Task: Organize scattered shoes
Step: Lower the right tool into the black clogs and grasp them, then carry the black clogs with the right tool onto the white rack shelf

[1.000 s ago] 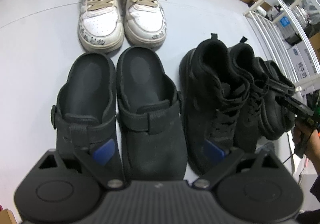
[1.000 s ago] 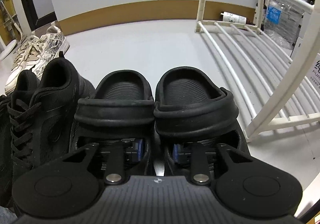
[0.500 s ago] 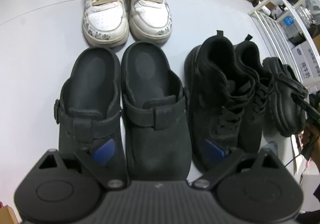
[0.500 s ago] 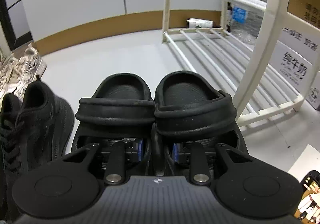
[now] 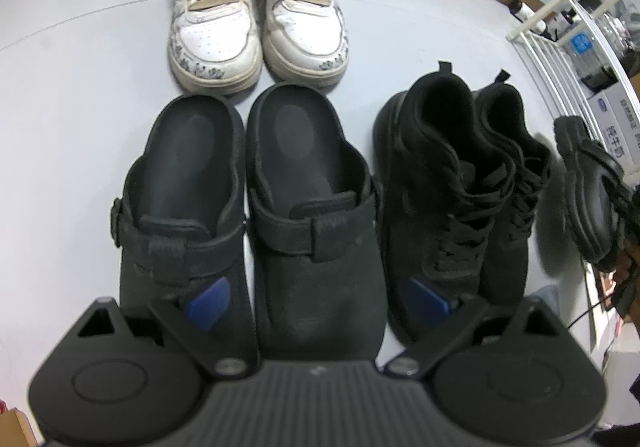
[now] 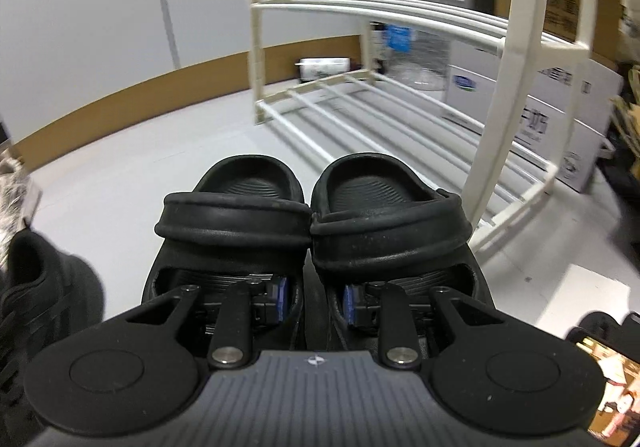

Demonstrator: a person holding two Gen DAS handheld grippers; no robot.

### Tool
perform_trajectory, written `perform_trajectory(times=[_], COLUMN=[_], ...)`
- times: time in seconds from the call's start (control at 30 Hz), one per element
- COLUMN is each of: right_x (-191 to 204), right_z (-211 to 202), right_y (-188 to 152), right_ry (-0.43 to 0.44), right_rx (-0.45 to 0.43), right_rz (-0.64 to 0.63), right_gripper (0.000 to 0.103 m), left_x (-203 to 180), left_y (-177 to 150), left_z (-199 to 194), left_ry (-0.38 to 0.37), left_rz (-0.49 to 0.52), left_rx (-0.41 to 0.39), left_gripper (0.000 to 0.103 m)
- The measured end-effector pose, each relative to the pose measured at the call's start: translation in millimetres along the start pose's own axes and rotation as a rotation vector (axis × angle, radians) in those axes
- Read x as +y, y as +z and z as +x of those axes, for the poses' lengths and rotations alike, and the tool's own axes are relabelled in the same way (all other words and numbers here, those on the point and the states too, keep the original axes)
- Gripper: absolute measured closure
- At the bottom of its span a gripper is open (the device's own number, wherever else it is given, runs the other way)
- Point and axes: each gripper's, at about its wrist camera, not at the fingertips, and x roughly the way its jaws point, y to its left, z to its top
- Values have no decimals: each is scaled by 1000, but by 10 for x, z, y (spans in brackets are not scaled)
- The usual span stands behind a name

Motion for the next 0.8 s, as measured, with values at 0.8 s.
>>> perform_trajectory(times=[0.8], right_x=[-52], right_z=[290], right_y=[276], right_ry=[-250], right_rx=[-53], right_rz=[321], right_gripper=[75], left_x=[55], left_y=[-14], left_z=[-89], left_ry=[-19], left_rz=[-21], left_rx=[-25], left_gripper=[6])
